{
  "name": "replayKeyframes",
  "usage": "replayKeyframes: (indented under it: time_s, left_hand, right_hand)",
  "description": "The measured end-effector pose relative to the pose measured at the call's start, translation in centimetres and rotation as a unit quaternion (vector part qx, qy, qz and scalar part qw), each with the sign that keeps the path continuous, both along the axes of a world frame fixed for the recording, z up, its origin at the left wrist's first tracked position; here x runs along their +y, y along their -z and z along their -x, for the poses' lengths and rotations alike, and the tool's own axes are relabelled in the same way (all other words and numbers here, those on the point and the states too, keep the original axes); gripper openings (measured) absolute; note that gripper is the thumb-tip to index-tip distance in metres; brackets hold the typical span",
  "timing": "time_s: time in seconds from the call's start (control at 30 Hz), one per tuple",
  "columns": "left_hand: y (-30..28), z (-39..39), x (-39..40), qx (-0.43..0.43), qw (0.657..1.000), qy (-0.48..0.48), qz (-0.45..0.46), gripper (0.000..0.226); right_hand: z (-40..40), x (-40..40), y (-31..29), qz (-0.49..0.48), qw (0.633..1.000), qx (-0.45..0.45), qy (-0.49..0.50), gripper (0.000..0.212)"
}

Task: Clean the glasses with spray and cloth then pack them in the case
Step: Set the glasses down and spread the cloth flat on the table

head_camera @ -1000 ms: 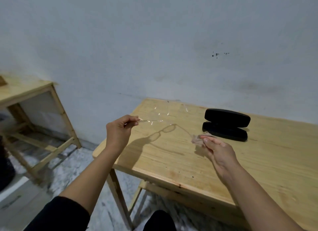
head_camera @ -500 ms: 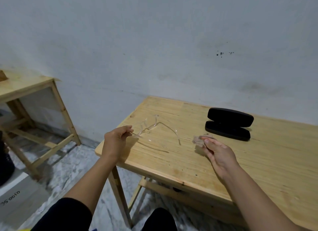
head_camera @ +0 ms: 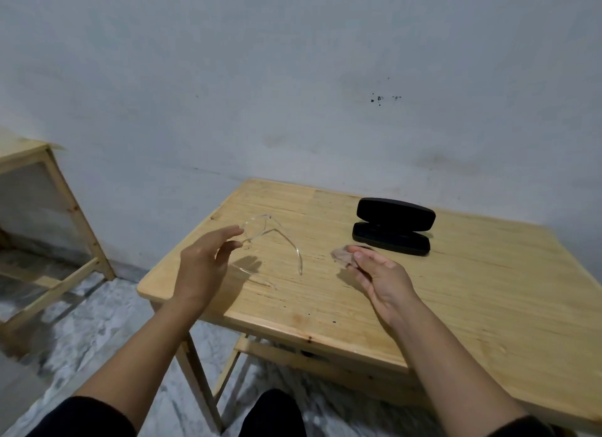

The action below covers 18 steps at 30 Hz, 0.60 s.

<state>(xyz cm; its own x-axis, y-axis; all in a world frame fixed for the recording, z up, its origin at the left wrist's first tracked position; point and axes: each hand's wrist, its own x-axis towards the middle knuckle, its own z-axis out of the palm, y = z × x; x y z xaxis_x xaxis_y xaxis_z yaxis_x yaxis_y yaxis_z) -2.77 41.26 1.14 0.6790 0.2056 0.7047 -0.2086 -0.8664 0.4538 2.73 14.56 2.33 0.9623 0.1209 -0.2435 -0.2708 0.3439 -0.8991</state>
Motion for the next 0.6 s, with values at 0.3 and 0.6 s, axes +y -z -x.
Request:
replayKeyframes:
  time_s: [0.3,0.6]
  left_hand:
    - [-0.8,-3.5,-14.5,0.111,0.941,0.297,0.115,0.029]
    - [-1.9,-6.1,-17.9,0.135,0.953,0.194,0.192,0.003]
  right_hand:
    - [0.5,-2.5,-0.9,0.015,1.0,0.004,-0.009,0.015]
    - [-0.1,-6.8,-1.0,0.21,0.977,-0.015,0.015,0.025]
